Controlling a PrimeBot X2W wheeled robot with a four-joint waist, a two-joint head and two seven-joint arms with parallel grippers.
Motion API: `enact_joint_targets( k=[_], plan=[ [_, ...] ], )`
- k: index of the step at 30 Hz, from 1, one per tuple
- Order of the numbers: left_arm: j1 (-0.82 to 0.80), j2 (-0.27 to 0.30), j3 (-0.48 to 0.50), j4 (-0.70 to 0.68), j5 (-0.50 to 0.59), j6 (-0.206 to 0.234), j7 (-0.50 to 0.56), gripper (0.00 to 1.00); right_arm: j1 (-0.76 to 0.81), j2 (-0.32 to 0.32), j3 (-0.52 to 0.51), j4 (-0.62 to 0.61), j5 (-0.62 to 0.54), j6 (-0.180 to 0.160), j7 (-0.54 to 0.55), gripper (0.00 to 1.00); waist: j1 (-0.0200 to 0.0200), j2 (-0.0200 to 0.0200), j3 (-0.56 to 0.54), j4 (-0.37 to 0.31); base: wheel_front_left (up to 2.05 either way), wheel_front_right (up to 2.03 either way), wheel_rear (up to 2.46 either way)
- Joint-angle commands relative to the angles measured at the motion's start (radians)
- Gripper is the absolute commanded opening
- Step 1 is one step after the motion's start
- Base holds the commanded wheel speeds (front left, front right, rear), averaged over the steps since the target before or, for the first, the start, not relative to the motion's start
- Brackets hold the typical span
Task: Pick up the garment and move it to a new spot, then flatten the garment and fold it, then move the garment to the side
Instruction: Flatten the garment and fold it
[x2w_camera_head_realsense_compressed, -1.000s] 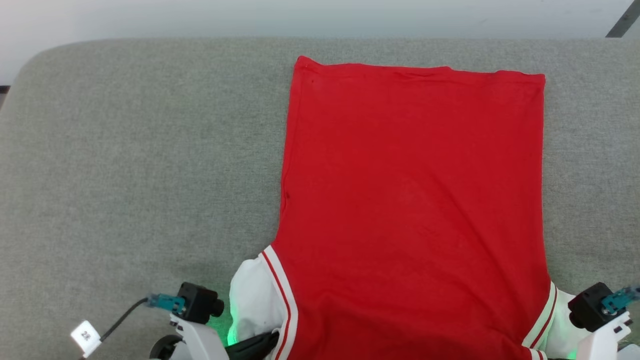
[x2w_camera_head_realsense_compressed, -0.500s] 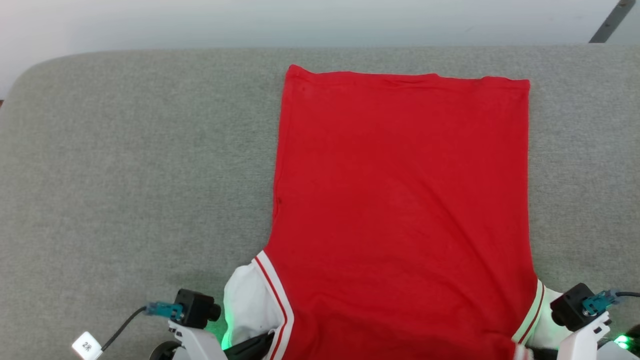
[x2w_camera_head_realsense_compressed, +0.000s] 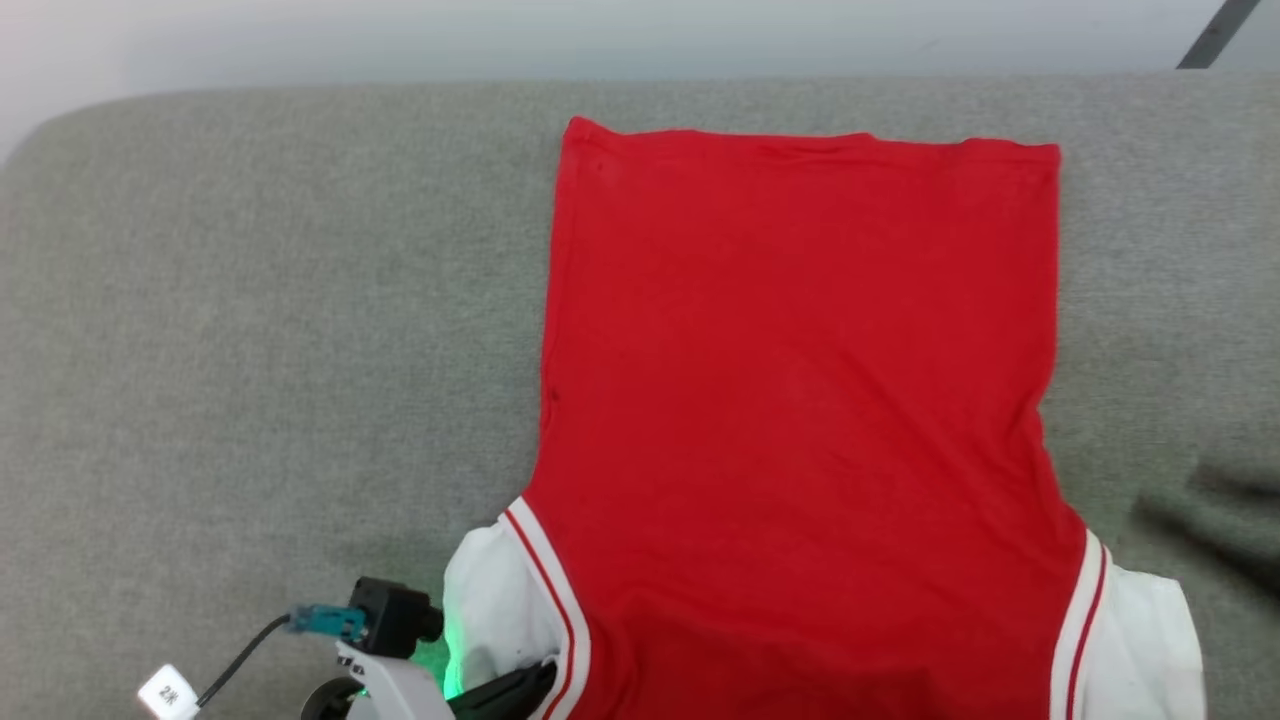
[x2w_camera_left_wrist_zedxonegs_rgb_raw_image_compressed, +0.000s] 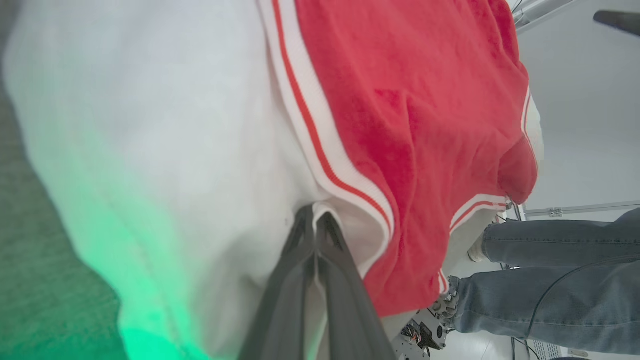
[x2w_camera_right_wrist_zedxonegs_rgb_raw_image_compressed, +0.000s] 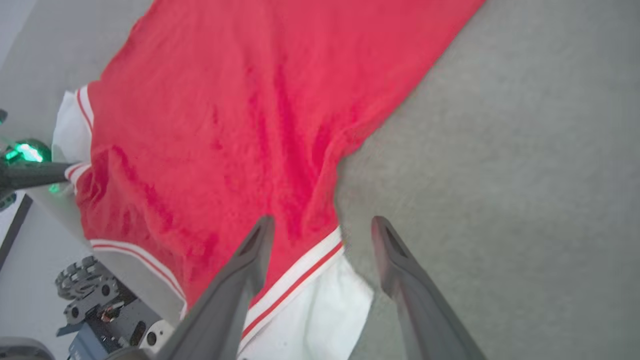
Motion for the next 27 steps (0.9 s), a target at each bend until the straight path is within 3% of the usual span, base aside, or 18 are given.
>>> enact_joint_targets(
  k=[1,4,7,16,23,27],
  plan=[
    [0.003,-0.029,-0.015,0.001,0.006,0.004,0.012,0.00,-0.022,-0.003,-0.015,0.001,0.006,-0.001,0.003,1.00,0.0000,0.0000,0.014,0.012,0.00,0.00,0.00],
    [-0.026,-0.037,-0.012,-0.015,0.020,0.004,0.019,0.00,-0.147,0.018,-0.085,0.059,-0.036,-0.001,0.051,1.00,0.0000,0.0000,0.040,0.034,0.00,0.00,0.00],
    [-0.054,-0.047,-0.012,-0.028,0.034,0.004,0.030,0.00,-0.323,0.095,-0.104,0.167,-0.133,-0.001,0.098,1.00,0.0000,0.0000,0.071,0.060,0.00,0.00,0.00],
    [-0.100,-0.067,-0.012,-0.045,0.056,0.005,0.039,0.00,-0.780,0.310,0.036,0.562,-0.447,-0.001,0.270,1.00,0.0000,0.0000,0.167,0.128,0.00,0.00,0.00],
    [-0.126,-0.079,-0.012,-0.042,0.065,0.011,0.029,0.00,-0.940,0.348,-0.001,0.849,-0.612,-0.001,0.253,1.00,0.0000,0.0000,0.231,0.173,0.00,0.00,0.00],
    [-0.136,-0.079,-0.013,-0.035,0.067,0.013,0.022,0.00,-0.970,0.365,-0.009,0.941,-0.643,-0.001,0.259,1.00,0.0000,0.0000,0.258,0.180,0.00,0.00,0.00]
  ],
)
